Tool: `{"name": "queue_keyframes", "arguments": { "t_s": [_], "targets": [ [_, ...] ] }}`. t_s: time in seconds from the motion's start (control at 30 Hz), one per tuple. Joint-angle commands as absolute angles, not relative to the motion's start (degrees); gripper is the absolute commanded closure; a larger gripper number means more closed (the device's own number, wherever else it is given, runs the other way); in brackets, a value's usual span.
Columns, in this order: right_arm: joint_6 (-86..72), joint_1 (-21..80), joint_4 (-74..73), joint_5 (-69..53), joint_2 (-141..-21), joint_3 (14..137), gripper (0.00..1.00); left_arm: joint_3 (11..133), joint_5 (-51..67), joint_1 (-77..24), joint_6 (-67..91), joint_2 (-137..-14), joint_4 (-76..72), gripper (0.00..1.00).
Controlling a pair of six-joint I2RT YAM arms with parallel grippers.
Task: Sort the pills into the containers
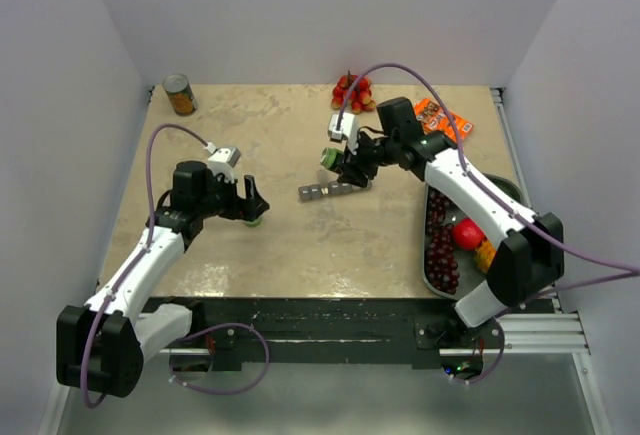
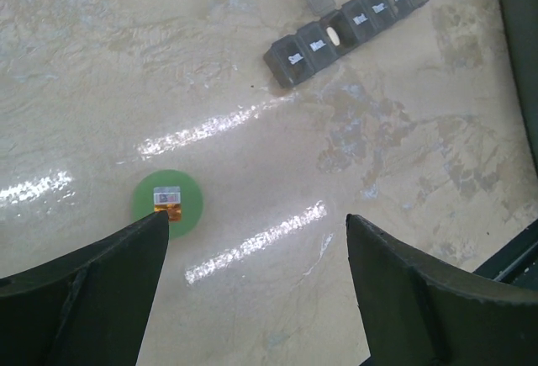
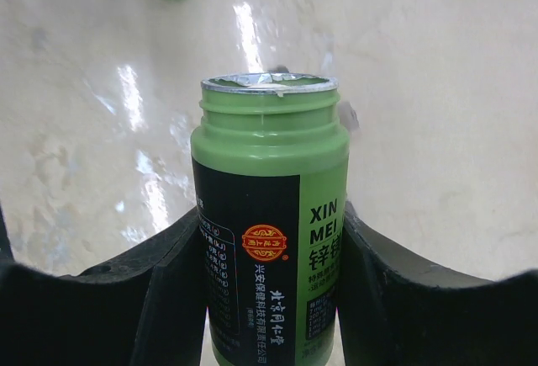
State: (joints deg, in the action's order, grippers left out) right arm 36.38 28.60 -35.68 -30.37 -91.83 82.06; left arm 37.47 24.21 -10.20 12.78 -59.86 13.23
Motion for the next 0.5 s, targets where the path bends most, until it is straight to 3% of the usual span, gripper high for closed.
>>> {"name": "queue_keyframes", "arguments": {
  "t_s": [0.0,0.1,0.33,0.47],
  "targets": [
    [27.88,29.00,-14.64,-39.90,-81.25,73.85,1.00,36.30,19.08,-10.19,15.82,-60.03,15.90,0.10],
    [17.34,28.92,4.18,-41.74,-77.79,67.42,1.00,36.56,16.53,-10.72,16.43,-60.99,17.31,0.10],
    [-2.17,29.00,19.91,-38.24,-79.72,65.31,1.00,40.86,8.37,-12.57,16.96,-68.10,21.70,0.10],
    [-5.18,28.92,31.18,-34.72,-76.30,54.44,1.00,42.89,3.18,-13.79,18.98,-73.81,22.59,0.11]
  ]
}}
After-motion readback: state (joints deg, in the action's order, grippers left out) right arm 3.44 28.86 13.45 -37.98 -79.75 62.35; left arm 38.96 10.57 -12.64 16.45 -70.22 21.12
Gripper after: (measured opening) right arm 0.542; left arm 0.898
